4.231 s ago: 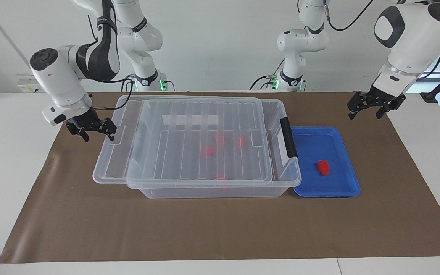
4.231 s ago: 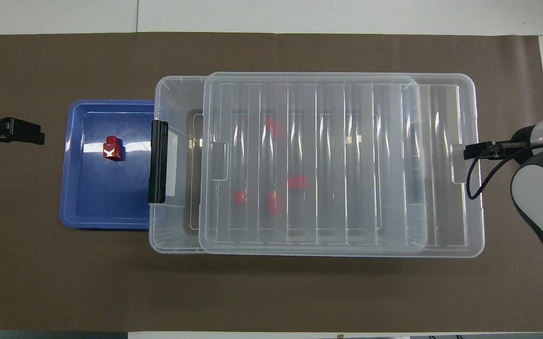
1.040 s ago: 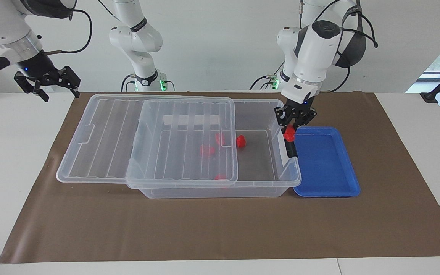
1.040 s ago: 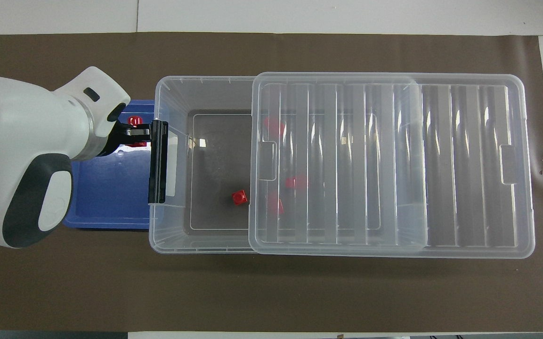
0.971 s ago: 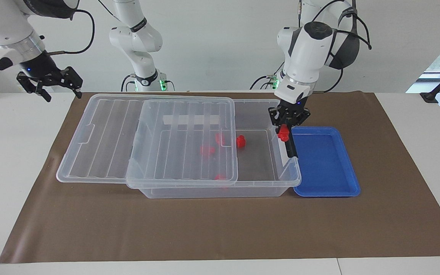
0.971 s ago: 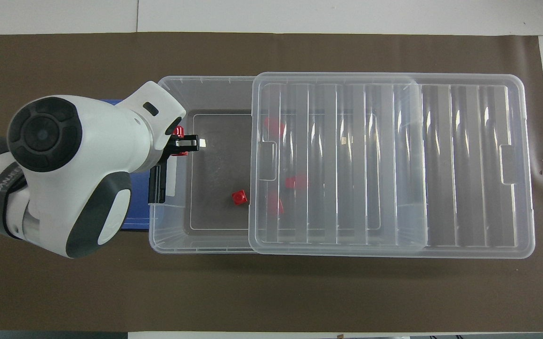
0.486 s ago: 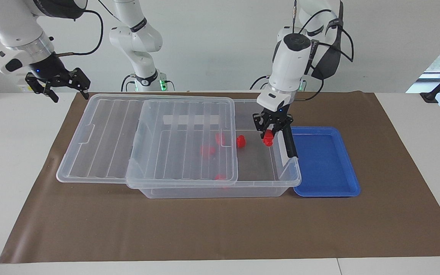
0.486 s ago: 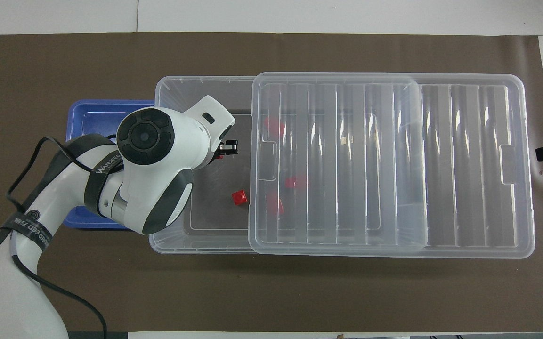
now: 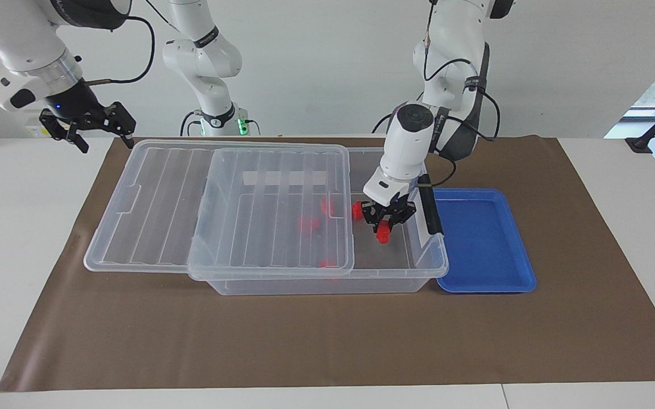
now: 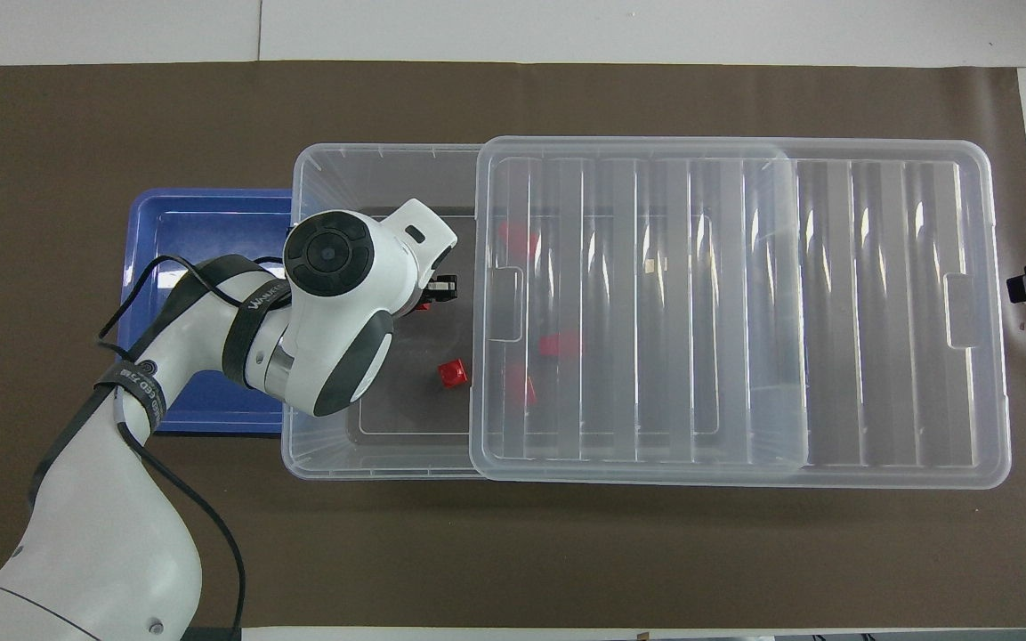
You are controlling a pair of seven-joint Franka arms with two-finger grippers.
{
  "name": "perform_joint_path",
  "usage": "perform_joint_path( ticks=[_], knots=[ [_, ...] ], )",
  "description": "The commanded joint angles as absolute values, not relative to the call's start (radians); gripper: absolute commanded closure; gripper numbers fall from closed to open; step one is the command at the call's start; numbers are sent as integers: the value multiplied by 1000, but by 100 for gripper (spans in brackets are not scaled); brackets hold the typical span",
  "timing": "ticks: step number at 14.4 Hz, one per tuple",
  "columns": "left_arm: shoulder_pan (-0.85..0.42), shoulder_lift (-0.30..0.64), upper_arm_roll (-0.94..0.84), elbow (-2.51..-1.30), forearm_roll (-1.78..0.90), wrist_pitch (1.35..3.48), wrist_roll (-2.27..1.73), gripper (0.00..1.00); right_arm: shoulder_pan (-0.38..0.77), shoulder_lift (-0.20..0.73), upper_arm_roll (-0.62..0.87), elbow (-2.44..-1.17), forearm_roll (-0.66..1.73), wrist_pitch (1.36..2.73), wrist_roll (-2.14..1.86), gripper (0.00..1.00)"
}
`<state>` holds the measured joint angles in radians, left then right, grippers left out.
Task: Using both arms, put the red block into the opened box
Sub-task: 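Lift and carry the red block over the open box with the left gripper, then lower the red block into the box, open the left gripper and withdraw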
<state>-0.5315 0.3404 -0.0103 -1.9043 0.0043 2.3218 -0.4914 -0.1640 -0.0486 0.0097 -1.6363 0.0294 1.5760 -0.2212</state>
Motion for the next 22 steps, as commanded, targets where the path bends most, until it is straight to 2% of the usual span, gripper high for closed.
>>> perform_joint_path(
  ticks=[1,2,3,4,5,9,12,19,22],
  knots=[
    [-529,341,5,-1927,21,2336,-508,100,-201,-92,15,-1716,12,1638,-261,85],
    [-529,339,6,-1927,21,2336,-511,100,-215,-92,15,-1726,12,1643,-273,100],
    [-529,339,6,-1928,21,2341,-537,100,-236,-92,12,-1744,14,1654,-302,100],
    [-528,341,5,-1925,21,2350,-579,63,-250,-92,12,-1761,14,1687,-316,100],
    [-529,341,5,-1927,21,2371,-597,1,-264,-94,11,-1781,12,1727,-318,100],
    [-531,301,3,-1925,21,2356,-603,0,-317,-104,8,-1867,12,1816,-322,100],
    [-532,229,3,-1919,21,2254,-600,0,-365,-54,8,-1878,12,1882,-392,100],
    [-523,52,11,-1914,21,2056,-560,0,-359,-23,9,-1997,12,2023,-419,100],
    [-431,-3,11,-1904,14,2002,-444,0,-308,-18,9,-2000,12,2026,-403,100]
  ],
)
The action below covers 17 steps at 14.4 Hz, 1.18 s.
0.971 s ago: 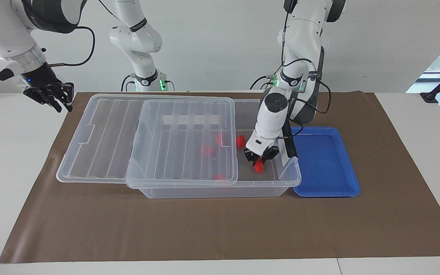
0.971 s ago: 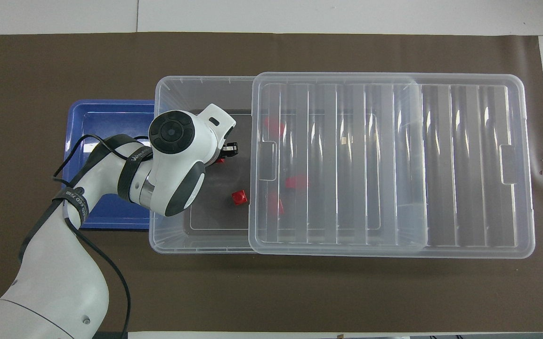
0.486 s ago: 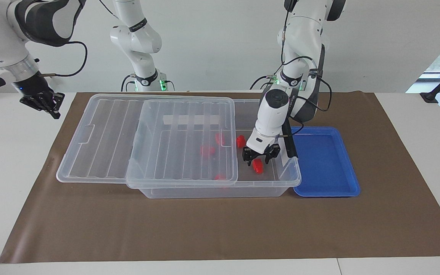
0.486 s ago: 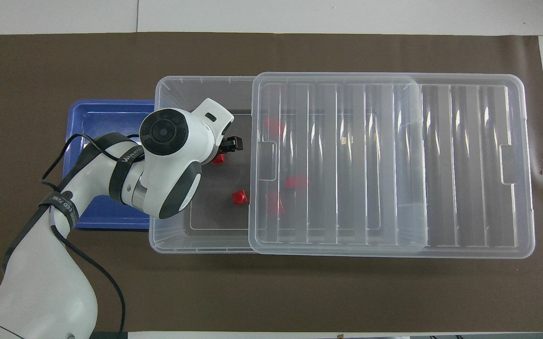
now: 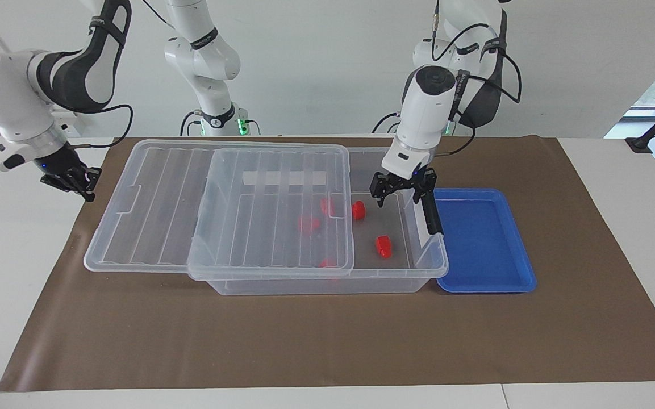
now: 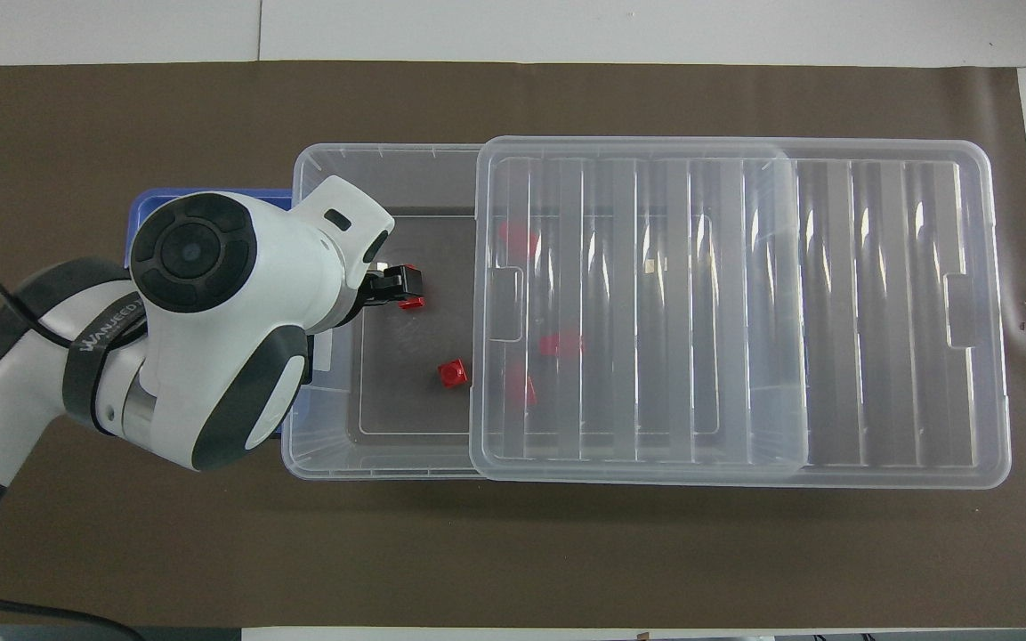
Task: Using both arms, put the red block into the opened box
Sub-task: 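Lower the red block into the box, open the left gripper and withdraw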
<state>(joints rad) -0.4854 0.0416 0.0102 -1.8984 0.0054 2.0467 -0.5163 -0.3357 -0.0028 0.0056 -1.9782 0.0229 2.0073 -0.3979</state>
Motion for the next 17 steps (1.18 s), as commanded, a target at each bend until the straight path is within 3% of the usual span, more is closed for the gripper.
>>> perform_joint_path(
  ticks=[1,10,17],
  knots=[
    [-398,-12,11,-1893,12,1981,-418,0,-307,-18,9,-2000,12,2026,-393,100],
    [-172,0,14,-1727,-52,1772,-100,0,-187,-20,12,-2000,12,2008,-220,100],
    [-69,0,14,-1652,-51,1641,43,0,-38,-25,12,-2002,12,1999,-8,100]
  ],
)
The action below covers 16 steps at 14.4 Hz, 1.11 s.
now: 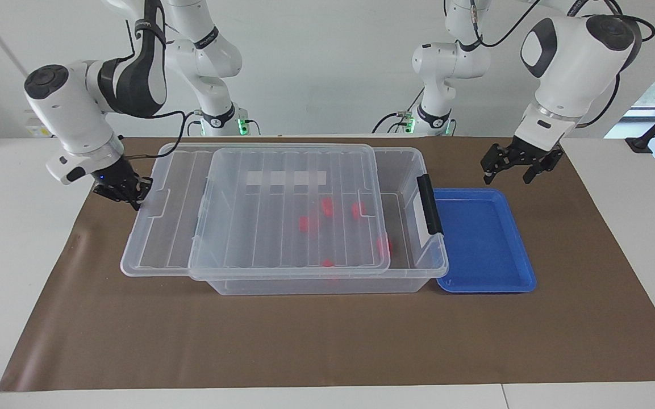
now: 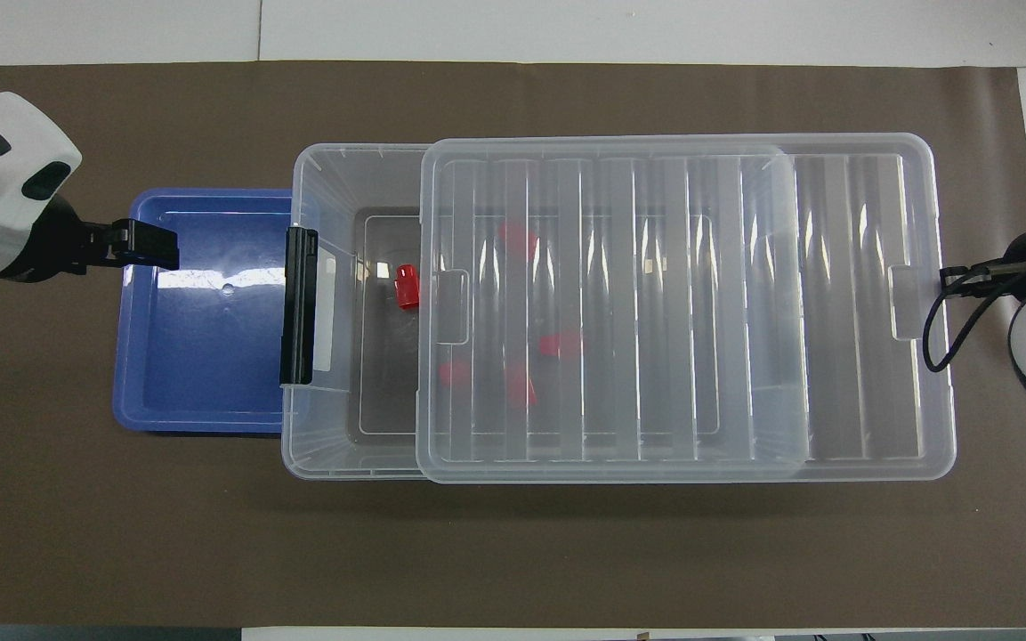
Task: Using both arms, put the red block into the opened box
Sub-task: 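Slide the lid closed with the right gripper while the left gripper retracts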
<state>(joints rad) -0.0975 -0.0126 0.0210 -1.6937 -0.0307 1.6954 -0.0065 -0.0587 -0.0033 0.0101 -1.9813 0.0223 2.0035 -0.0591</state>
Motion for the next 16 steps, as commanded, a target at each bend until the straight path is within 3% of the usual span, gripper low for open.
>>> perform_joint_path(
  ticks=[1,16],
  knots=[
    [-60,0,14,-1648,-51,1637,57,0,-20,-25,12,-2002,12,2000,21,100],
    [-45,-37,-2,-1661,-34,1578,64,0,71,-25,17,-1996,12,1997,161,100]
  ],
)
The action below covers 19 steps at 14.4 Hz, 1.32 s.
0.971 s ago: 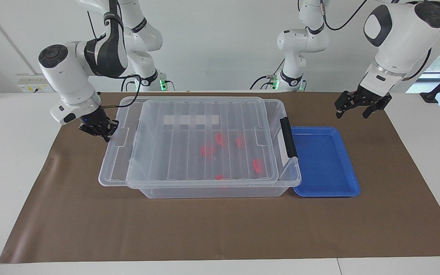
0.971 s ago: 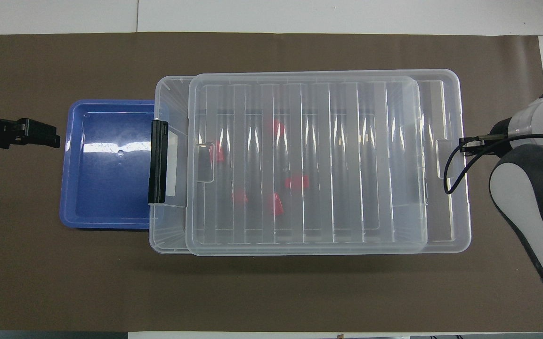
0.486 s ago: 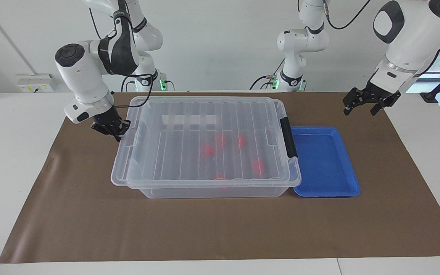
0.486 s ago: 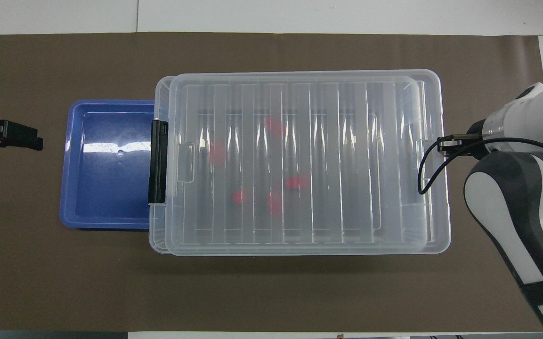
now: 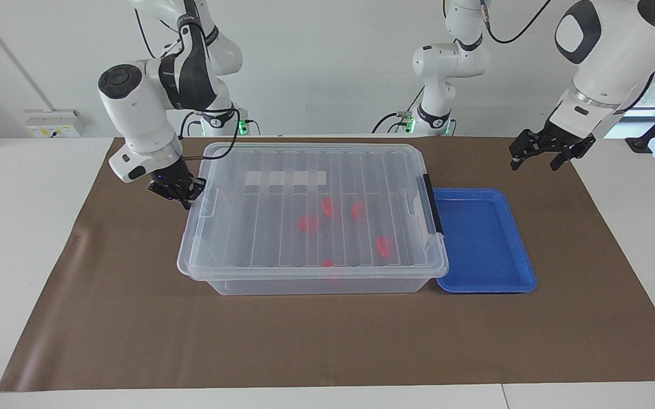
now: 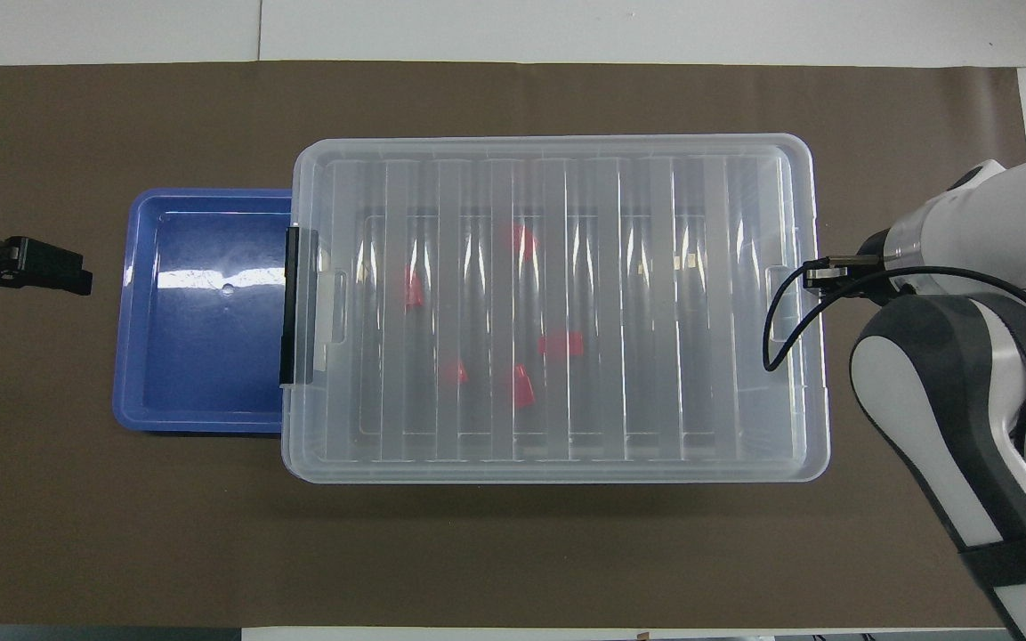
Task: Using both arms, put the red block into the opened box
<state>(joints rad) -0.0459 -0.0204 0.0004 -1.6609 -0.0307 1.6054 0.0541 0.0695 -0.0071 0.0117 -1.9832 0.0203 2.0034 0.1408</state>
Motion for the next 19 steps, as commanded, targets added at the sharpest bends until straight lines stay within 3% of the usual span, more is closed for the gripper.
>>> perform_joint_path(
  ticks=[1,5,9,10,11,12,19],
  knots=[
    [-44,-37,-2,-1657,-34,1568,64,0,64,-22,17,-1982,12,1979,160,100],
    [-37,-17,5,-1614,-22,1522,71,0,13,-11,9,-1798,14,1751,153,100],
    [-43,-14,2,-1603,0,1526,71,0,-31,-18,2,-1619,15,1519,152,82],
    [-44,-15,-2,-1608,-2,1538,71,0,-46,-23,2,-1614,15,1499,150,67],
    [-48,-17,-2,-1614,-2,1552,71,0,-54,-26,2,-1620,15,1499,149,38],
    [-52,-15,-2,-1614,-2,1574,69,0,-61,-35,2,-1638,15,1499,124,0],
    [-49,-29,-2,-1632,-2,1579,64,0,-68,-34,0,-1618,9,1516,74,0]
  ],
)
